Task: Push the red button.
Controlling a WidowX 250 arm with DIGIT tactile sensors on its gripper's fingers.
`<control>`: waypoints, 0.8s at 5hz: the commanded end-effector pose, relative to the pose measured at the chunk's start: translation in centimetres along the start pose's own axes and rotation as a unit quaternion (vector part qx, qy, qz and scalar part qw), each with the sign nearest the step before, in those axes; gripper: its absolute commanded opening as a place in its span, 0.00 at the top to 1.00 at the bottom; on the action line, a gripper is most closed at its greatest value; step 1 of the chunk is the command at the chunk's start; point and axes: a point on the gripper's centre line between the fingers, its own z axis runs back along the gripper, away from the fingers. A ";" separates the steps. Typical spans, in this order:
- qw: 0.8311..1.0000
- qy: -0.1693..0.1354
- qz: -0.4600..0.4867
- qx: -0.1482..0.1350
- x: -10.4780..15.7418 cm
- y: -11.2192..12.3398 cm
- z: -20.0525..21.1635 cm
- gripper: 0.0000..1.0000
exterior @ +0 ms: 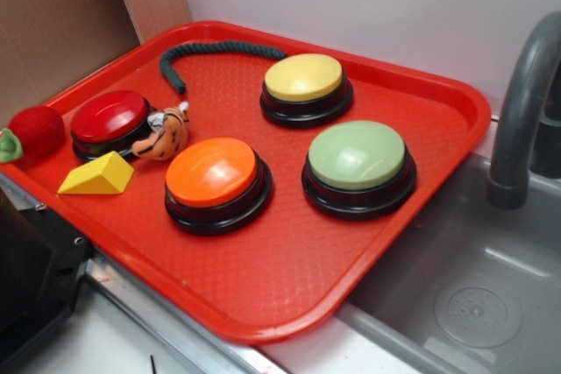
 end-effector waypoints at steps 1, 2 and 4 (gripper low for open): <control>0.994 -0.011 0.112 0.007 0.5 5.5 -1.9 0.00; 0.986 -0.001 0.164 0.014 -0.1 8.5 -4.6 0.00; 0.984 -0.010 0.167 0.059 0.4 12.3 -9.8 0.00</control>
